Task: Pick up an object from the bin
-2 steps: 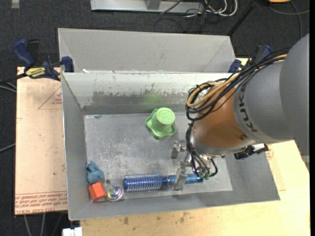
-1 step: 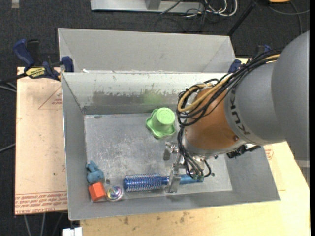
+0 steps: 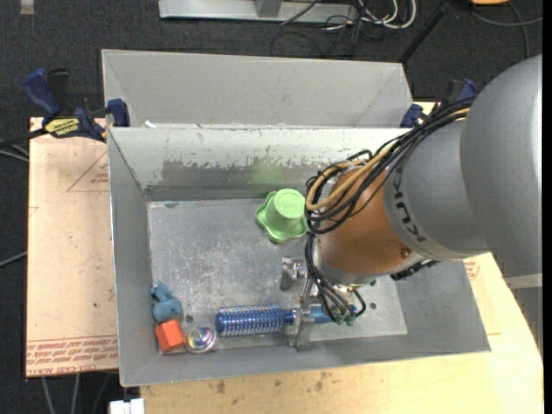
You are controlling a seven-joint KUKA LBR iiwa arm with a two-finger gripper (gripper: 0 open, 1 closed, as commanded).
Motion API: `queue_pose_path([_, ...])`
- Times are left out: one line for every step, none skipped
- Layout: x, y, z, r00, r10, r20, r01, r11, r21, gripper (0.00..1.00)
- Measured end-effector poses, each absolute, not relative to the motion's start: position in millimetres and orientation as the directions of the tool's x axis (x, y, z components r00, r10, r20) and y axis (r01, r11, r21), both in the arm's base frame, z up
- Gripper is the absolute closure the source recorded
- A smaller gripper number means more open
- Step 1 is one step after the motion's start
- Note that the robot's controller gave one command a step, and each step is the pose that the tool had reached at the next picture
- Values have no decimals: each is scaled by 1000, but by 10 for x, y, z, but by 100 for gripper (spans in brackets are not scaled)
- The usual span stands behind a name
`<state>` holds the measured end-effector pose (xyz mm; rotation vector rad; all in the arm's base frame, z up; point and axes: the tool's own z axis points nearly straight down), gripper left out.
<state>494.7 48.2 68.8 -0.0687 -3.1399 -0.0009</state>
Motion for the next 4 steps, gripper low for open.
queue_pose_path([4952,489,688,-999,42,0,42,999,1,0])
queue_pose_path([4952,489,691,-999,42,0,42,999,1,100])
queue_pose_path([4953,493,842,-999,41,-1,41,999,1,100])
queue_pose_path([4969,494,1547,-999,39,-6,39,999,2,100])
